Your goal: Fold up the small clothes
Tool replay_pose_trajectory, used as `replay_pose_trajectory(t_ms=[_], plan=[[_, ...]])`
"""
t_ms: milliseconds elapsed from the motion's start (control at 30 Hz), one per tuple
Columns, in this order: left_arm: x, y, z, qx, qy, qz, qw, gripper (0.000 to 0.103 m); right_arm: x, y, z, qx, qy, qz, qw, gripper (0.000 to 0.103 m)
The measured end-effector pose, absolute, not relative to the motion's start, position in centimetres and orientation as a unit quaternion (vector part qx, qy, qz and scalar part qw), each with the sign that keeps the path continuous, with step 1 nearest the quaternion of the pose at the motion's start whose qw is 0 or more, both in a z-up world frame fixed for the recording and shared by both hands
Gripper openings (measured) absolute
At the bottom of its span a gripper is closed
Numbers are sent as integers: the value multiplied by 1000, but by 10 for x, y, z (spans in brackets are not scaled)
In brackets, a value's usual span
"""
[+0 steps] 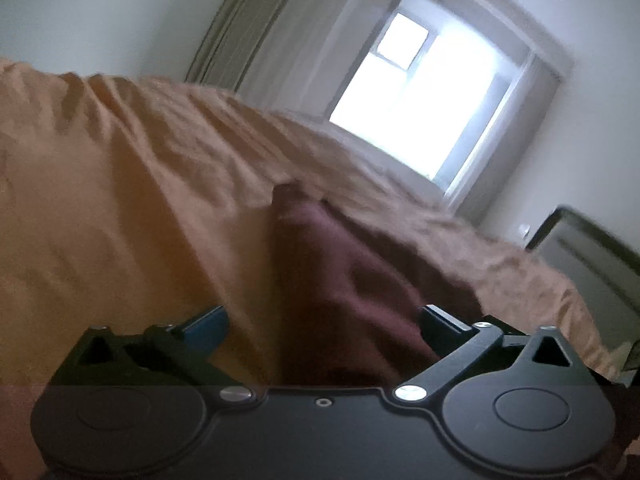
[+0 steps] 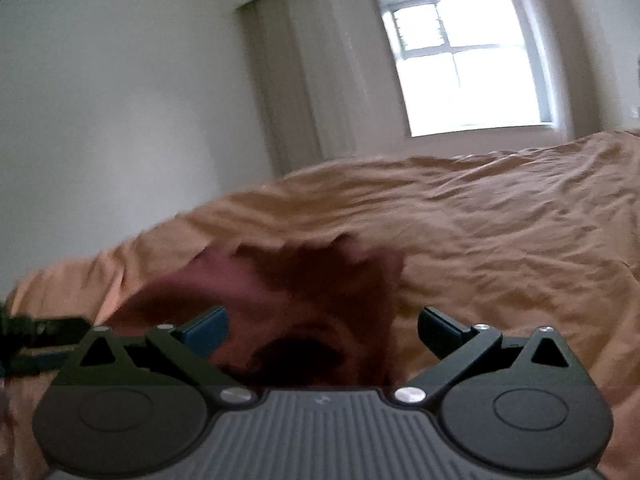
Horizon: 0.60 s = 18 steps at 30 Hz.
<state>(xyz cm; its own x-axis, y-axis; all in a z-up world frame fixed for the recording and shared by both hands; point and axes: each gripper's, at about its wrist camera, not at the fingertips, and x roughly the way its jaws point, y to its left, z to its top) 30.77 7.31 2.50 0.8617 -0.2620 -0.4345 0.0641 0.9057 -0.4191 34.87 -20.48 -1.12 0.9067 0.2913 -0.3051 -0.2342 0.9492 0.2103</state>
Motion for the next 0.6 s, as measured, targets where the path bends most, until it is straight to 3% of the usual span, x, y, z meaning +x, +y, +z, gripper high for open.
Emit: replay_pose_trajectory(t_ms=[200,600], plan=[[293,74,20,-181,286,-62,939,102,330,-187,-20,-9,203,69,977,103],[254,81,40,-174,290,-27,941,102,286,-201,-8,12,193,34,980,103]])
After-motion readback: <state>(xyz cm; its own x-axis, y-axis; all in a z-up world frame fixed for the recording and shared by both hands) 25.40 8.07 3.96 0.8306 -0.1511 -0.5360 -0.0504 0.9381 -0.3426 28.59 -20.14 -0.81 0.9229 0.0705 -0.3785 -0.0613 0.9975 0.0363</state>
